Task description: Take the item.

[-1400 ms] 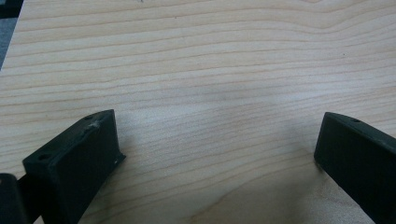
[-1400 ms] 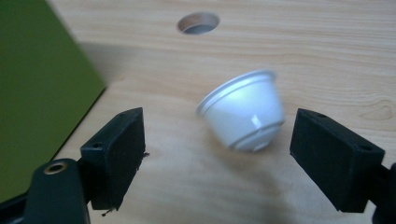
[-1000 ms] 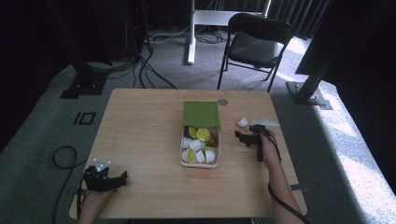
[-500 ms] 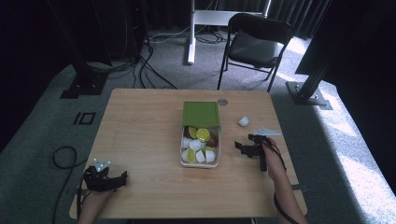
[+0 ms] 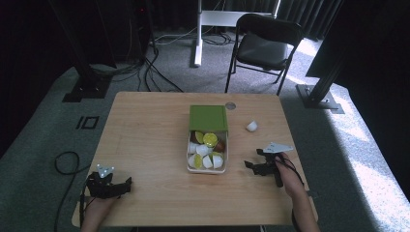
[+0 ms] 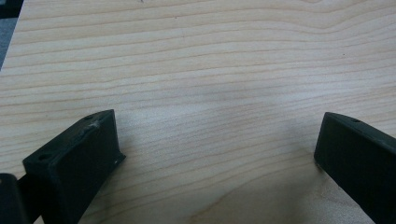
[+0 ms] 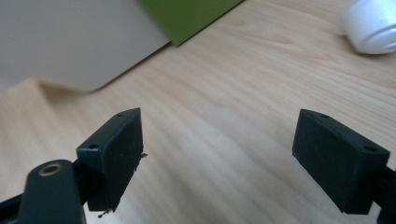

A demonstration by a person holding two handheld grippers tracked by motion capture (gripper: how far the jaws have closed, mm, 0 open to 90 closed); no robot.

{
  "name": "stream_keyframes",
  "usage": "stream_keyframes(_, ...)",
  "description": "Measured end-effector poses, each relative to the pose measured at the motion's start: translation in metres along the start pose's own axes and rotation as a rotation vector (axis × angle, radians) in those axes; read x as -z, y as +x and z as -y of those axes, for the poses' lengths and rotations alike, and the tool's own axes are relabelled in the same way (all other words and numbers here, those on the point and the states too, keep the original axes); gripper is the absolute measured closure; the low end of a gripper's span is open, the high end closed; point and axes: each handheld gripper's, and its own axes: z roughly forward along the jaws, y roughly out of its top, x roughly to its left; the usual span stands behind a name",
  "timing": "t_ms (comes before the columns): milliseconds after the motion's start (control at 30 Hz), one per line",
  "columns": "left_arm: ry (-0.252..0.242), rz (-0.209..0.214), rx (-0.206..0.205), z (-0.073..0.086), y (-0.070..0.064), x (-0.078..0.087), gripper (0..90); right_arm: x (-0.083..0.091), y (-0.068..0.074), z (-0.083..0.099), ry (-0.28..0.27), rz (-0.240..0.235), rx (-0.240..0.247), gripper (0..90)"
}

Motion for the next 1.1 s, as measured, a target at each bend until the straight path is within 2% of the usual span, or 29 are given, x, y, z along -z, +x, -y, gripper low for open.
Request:
stream_keyframes(200, 0.0, 0.0, -0.001, 0.0, 0.0, 0.0, 1.0, 0.011, 0.002, 0.007, -0.002, -0.071, 0.1, 16.1)
stream_keyframes(367, 0.0, 0.0, 0.0, 0.0, 0.0, 0.0, 1.0, 0.021, 0.004, 0.014, 0.024, -0.137, 0.23, 16.1)
stream_keyframes(567, 0.0, 0.0, 0.0, 0.0, 0.0, 0.0, 1.0, 0.029, 0.011, 0.021, 0.067, -0.24, 0.328, 16.1)
stream_keyframes(667, 0.0, 0.0, 0.0, 0.0, 0.0, 0.0, 1.0, 0.033, 0.014, 0.025, 0.087, -0.301, 0.361, 13.1)
stream_keyframes(767, 0.0, 0.0, 0.0, 0.0, 0.0, 0.0, 1.0, 0.036, 0.015, 0.029, 0.11, -0.328, 0.403, 13.0)
stream_keyframes(900, 0.0, 0.0, 0.0, 0.0, 0.0, 0.0, 1.0, 0.04, 0.015, 0.034, 0.131, -0.334, 0.424, 13.0)
stream_keyframes(1100, 0.0, 0.0, 0.0, 0.0, 0.0, 0.0, 1.0, 0.048, 0.012, 0.039, 0.126, -0.335, 0.396, 13.0)
